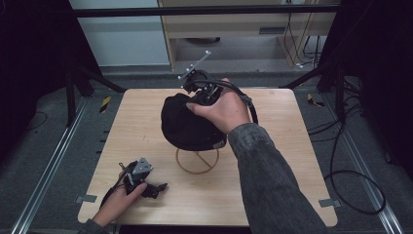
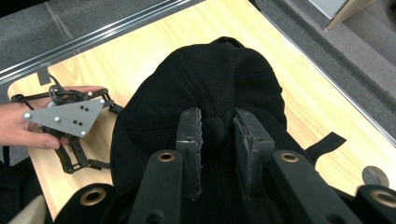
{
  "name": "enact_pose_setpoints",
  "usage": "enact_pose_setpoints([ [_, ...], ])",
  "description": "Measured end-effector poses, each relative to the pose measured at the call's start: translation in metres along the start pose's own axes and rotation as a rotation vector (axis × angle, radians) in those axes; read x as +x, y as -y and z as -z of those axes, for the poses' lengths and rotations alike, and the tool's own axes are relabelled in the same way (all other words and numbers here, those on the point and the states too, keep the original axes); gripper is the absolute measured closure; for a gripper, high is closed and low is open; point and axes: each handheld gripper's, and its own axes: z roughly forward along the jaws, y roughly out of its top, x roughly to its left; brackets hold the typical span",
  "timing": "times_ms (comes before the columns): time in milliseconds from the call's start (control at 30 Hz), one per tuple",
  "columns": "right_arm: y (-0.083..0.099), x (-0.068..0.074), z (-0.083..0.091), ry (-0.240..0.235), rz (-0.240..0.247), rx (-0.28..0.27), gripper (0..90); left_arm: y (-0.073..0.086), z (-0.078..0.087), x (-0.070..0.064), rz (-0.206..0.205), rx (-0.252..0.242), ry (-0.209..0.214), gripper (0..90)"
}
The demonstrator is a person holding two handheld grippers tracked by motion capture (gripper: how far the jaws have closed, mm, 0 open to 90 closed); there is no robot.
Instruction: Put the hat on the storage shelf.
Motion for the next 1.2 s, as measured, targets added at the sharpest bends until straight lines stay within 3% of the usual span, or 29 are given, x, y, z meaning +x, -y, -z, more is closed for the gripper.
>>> enact_pose_setpoints([
  [333, 0.005, -0.001, 0.004, -0.003, 0.0, -0.006, 72.6, 0.0, 0.0, 0.0, 0.001, 0.0, -0.001, 0.0],
  [833, 0.012, 0.01, 0.014, -0.007, 0.022, -0.023, 72.1, 0.0, 0.0, 0.0, 0.0, 0.0, -0.001, 0.0],
  [1200, 0.034, 0.013, 0.027, 0.016, 0.016, -0.048, 67.9, 0.0, 0.0, 0.0, 0.0, 0.0, -0.001, 0.0],
])
